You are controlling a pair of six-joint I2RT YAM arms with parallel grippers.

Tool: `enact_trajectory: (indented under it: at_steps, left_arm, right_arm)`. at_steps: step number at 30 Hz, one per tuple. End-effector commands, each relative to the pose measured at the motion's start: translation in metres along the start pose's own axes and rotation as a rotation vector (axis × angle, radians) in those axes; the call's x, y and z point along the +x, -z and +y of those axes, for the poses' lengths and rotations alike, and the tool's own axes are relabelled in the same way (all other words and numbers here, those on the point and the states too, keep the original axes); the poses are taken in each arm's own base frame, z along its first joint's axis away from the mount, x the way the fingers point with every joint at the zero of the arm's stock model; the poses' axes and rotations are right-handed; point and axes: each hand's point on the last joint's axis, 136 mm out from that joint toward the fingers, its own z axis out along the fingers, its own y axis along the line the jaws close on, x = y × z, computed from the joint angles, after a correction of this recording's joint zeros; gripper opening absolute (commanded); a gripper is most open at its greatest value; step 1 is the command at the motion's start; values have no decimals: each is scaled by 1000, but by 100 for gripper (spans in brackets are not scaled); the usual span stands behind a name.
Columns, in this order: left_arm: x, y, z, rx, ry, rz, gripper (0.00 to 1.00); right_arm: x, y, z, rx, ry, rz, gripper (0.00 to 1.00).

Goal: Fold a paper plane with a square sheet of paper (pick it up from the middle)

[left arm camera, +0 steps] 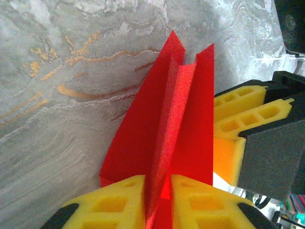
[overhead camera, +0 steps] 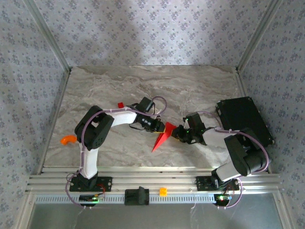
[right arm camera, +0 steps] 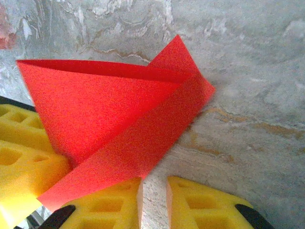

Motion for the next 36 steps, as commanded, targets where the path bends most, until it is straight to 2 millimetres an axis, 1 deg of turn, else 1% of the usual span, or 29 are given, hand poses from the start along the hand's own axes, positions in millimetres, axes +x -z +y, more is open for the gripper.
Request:
enact_trajectory:
  at_steps: [1,4,7,9,13,15,17,21,25,28,29,32,33,36]
  left_arm:
    - [-3,15,-22,5,-72,-43,13]
    - [-3,24,-22,-51,-90,-92,8]
    - [-4,38,-18,-142,-104,-172,7]
    - [-5,49,-9,-230,-93,-224,5]
    - [-2,66,3,-375,-85,-307,5]
    - [0,74,9,-435,-76,-332,5]
    - [2,77,11,-461,-72,-351,5]
    - [6,79,14,-498,-64,-362,5]
    - [11,78,15,-515,-57,-364,6]
    - [14,76,18,-524,-49,-362,6]
    - [15,76,18,-524,-48,-363,6]
    - [17,76,20,-528,-38,-359,6]
    - [18,75,21,-533,-37,-358,6]
    - [20,77,26,-563,-31,-355,6]
  right_arm:
    - [-8,3,11,-47,6,-41,24]
    - [-10,9,18,-67,5,-57,27]
    - [-12,16,25,-89,3,-76,30]
    - [-13,20,31,-102,4,-88,33]
    - [-12,19,41,-99,17,-89,37]
    - [-10,17,53,-118,30,-92,39]
    - [-9,14,64,-123,43,-100,42]
    - [-4,3,85,-145,70,-80,43]
    - [-3,-13,92,-138,29,-62,43]
    - [1,-27,98,-145,-2,-20,42]
    - [3,-31,99,-147,-8,-10,41]
    - [6,-41,91,-120,-31,8,39]
    - [6,-42,88,-118,-38,8,39]
    - [8,-42,89,-133,-37,11,39]
